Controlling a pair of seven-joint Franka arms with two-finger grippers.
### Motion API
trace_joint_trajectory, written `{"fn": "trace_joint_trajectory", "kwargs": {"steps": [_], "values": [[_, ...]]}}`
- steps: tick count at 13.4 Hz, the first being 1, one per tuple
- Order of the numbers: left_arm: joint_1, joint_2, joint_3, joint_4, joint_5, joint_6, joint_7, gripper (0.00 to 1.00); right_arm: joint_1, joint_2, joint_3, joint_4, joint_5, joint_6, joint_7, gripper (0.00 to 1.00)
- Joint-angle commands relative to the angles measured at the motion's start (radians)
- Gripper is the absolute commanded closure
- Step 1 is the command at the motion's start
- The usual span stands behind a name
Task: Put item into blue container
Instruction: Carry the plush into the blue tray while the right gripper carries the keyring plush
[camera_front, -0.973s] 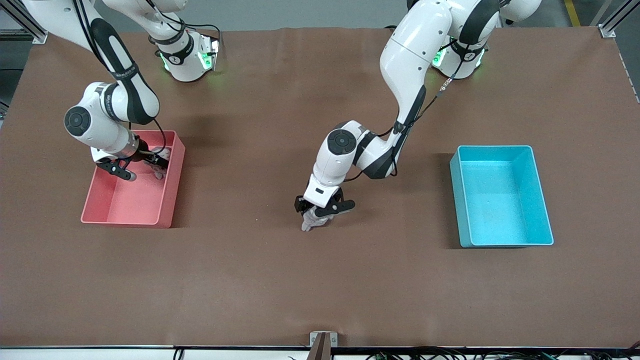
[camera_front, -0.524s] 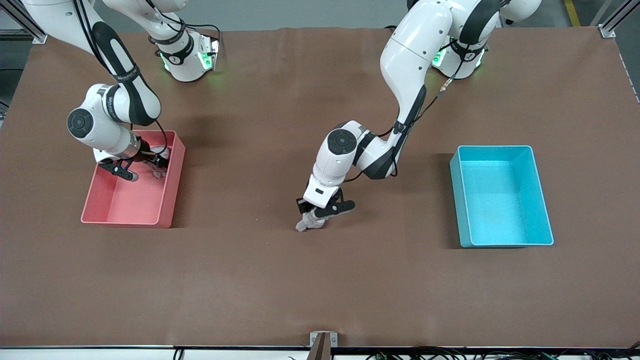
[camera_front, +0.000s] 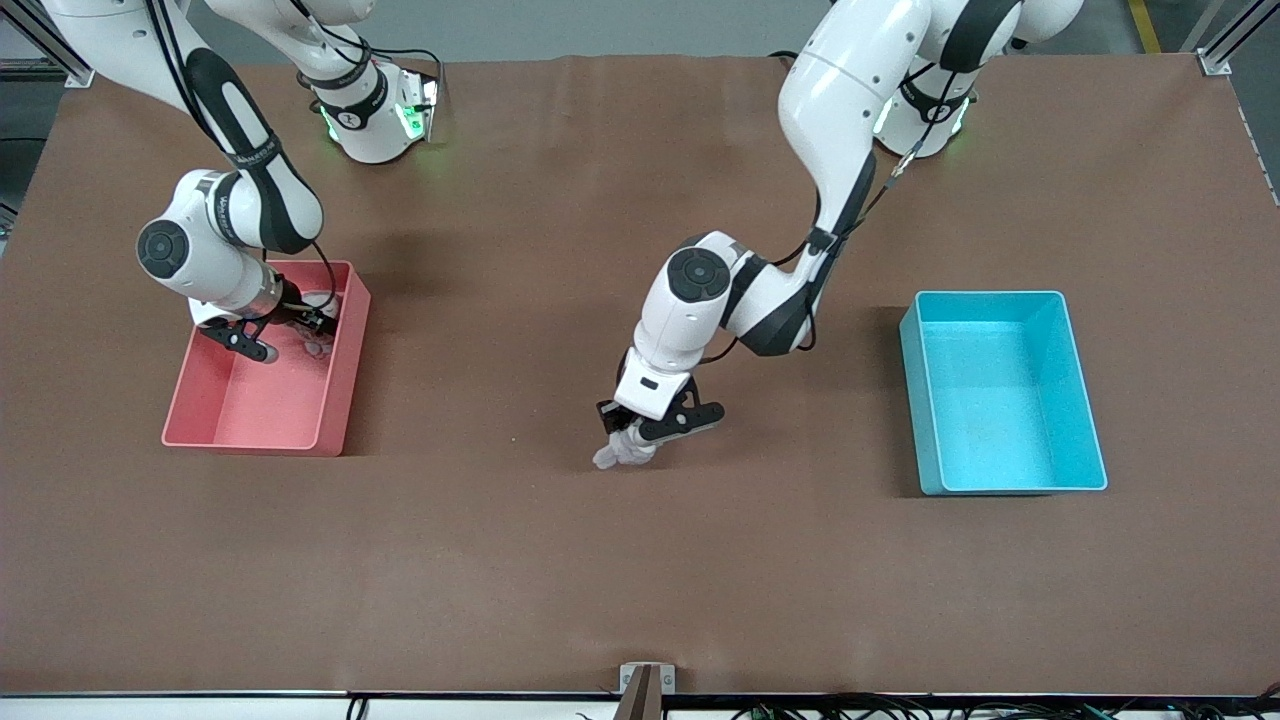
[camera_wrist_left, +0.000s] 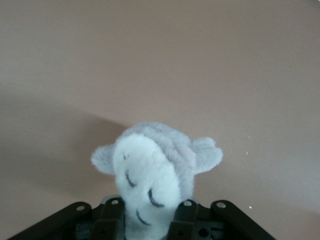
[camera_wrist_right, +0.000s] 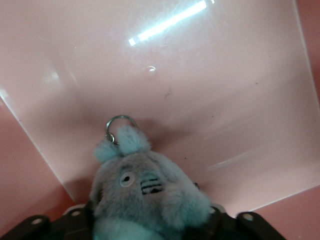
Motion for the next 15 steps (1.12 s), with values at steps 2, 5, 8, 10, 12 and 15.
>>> {"fn": "trace_joint_trajectory", "kwargs": {"steps": [2, 5, 8, 10, 12, 15], "values": [[0.058, -0.296, 0.002, -0.265, -0.004, -0.158, 0.066, 0.85, -0.007, -0.004, 0.005, -0.005, 0.017, 0.005, -0.006, 0.93], [0.145, -0.497, 0.000, -0.440, 0.039, -0.302, 0.249, 0.85, -0.006, -0.024, 0.002, 0.056, 0.016, -0.098, -0.018, 0.98], [0.254, -0.629, -0.002, -0.550, 0.105, -0.405, 0.424, 0.85, 0.002, -0.062, 0.004, 0.223, 0.010, -0.385, -0.021, 0.98], [0.343, -0.692, -0.003, -0.626, 0.125, -0.416, 0.577, 0.85, 0.007, -0.059, 0.005, 0.376, 0.002, -0.571, -0.014, 0.98], [0.435, -0.716, -0.003, -0.667, 0.127, -0.416, 0.741, 0.85, 0.026, -0.055, 0.005, 0.545, 0.002, -0.752, -0.003, 0.98], [0.563, -0.696, -0.003, -0.684, 0.142, -0.416, 0.951, 0.85, 0.112, -0.050, 0.008, 0.653, 0.017, -0.840, 0.154, 0.98]]}}
